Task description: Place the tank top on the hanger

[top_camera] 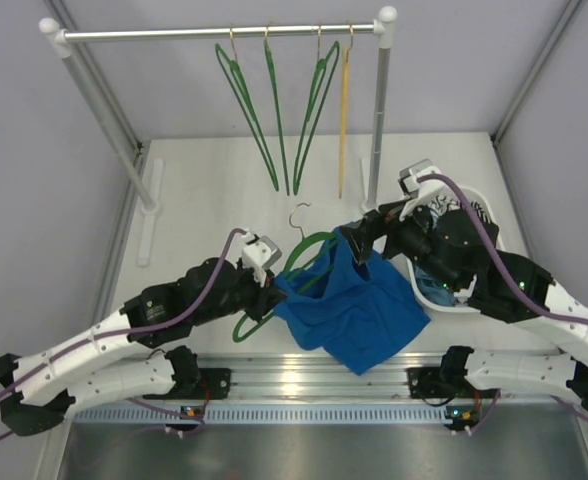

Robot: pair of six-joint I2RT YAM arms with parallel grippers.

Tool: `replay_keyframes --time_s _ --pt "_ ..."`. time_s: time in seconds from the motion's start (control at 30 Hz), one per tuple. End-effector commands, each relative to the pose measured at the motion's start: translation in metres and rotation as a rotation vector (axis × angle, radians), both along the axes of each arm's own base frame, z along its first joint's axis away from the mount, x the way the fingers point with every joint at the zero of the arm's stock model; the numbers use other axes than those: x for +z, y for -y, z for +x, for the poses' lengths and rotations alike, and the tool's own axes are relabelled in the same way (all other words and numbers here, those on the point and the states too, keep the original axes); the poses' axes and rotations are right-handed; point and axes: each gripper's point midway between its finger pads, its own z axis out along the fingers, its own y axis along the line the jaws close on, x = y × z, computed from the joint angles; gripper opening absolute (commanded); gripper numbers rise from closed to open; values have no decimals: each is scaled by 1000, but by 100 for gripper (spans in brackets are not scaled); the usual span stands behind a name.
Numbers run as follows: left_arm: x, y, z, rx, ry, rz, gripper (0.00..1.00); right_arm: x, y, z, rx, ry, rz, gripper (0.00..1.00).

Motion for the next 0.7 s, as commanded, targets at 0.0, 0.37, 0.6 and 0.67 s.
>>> replay_keyframes --time_s 0.0,0.37,0.6,0.67 --pt "7 -13 7 115 -19 -42 0 38 16 -3 -28 53 77 93" --pt "8 -68 8 328 -54 -37 0 46 29 -4 -42 91 50 96" --pt "33 -109 34 584 22 26 0 50 23 -6 -8 90 52 96" --pt "39 -111 42 616 52 58 0 50 19 -6 -2 86 46 96"
